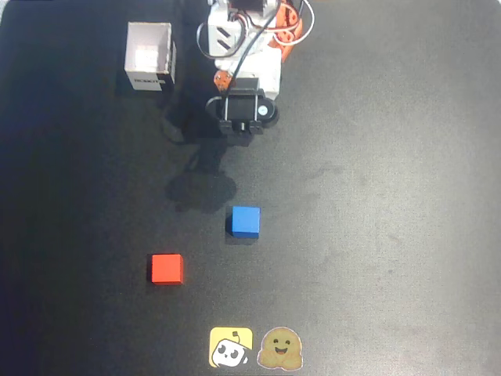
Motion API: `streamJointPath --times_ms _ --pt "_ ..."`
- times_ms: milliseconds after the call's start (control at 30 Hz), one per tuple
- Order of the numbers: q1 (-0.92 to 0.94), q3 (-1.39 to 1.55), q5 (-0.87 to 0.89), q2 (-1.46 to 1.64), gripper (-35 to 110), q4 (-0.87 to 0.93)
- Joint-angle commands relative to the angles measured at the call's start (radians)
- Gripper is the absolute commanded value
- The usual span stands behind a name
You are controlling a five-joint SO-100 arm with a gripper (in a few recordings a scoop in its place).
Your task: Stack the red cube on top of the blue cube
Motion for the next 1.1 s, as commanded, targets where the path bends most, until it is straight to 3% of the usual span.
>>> streamJointPath --times_ms 0,1067 --pt "0.000 -0.003 0.000 0.003 0 0.002" --pt "0.020 -0.052 0.031 0.005 0 -0.020"
